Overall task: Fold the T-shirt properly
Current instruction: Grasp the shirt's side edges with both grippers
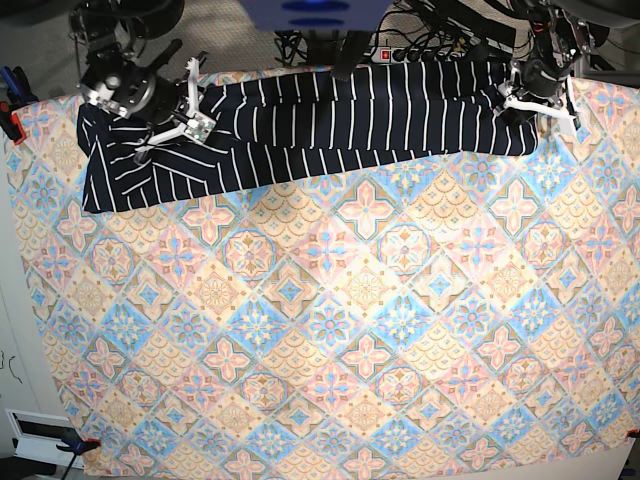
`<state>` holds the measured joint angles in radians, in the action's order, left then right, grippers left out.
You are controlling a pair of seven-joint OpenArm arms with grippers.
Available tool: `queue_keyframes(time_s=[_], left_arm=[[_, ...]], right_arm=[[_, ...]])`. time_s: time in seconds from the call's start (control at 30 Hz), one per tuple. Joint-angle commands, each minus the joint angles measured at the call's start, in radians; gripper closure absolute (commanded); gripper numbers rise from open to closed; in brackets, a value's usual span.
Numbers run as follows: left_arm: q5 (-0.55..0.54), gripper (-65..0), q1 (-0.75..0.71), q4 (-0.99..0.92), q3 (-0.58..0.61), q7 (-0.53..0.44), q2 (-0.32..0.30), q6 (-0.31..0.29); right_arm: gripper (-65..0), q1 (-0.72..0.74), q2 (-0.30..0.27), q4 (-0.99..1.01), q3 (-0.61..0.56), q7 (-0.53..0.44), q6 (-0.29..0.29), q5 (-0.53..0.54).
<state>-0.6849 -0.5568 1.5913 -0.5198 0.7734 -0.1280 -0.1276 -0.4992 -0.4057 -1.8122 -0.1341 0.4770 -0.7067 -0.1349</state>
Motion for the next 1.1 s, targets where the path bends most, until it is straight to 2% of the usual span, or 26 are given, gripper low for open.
queue_keyframes(time_s=[0.0,0.13,0.37,0.5,0.77,1.07], left_arm=[[0.008,-25.3,-0.009,0.011,-0.006,0.002,-0.02,0.012],[0.004,-29.6,-0.018,0.03,-0.006,0.034,-0.042,0.012],[0.008,-36.3,-0.029,0.117,-0.018,0.09,-0.043,0.012],[0.008,-36.4,-0.045,0.145,-0.049,0.122,-0.049,0.012],[0.011,-36.7,-0.067,0.142,-0.05,0.12,-0.083,0.012],[0.012,-36.8,-0.059,0.131,-0.043,0.189,-0.174,0.01]], right_arm=[[-3.4,0.038,-0.012,0.025,-0.009,0.015,0.009,0.004],[-3.3,0.142,-0.012,0.164,-0.057,0.039,0.009,0.004],[-3.3,0.221,0.006,0.306,-0.063,0.038,0.009,0.002],[-3.3,0.234,0.014,0.342,-0.06,0.038,0.009,0.002],[-3.2,0.23,0.014,0.342,-0.063,0.036,0.009,0.002],[-3.2,0.228,0.014,0.34,-0.063,0.036,0.009,0.002]])
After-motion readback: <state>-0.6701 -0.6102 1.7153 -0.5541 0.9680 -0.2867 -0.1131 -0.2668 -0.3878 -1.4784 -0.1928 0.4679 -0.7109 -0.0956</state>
